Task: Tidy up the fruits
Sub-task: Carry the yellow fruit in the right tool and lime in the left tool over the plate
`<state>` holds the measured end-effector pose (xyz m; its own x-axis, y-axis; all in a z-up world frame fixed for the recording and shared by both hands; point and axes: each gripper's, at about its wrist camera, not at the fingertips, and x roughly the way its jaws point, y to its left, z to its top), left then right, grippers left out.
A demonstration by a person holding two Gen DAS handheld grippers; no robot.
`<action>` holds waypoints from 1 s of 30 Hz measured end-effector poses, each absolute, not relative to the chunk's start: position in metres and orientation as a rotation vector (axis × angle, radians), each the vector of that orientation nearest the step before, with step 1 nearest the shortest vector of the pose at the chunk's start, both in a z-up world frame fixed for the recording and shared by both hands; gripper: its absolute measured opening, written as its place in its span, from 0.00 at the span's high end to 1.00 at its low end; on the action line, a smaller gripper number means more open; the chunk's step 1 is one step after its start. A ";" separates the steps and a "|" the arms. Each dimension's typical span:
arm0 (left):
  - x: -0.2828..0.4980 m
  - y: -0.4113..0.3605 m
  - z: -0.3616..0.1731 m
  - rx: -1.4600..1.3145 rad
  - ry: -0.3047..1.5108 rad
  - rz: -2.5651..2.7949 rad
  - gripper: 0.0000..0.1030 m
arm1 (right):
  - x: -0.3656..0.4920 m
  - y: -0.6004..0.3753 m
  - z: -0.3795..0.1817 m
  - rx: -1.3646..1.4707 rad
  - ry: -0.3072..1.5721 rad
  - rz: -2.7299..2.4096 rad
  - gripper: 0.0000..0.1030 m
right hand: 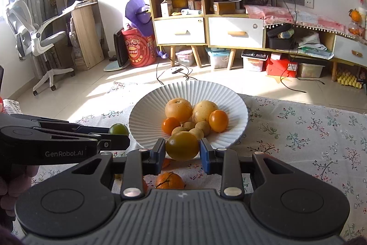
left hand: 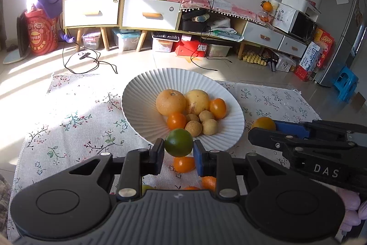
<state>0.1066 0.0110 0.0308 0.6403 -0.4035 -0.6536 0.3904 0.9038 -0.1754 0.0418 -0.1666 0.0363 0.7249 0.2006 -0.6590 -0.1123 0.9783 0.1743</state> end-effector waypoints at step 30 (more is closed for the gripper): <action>0.232 -0.046 0.012 0.056 0.881 -0.518 0.89 | 0.135 -0.222 -0.009 0.388 0.807 0.082 0.72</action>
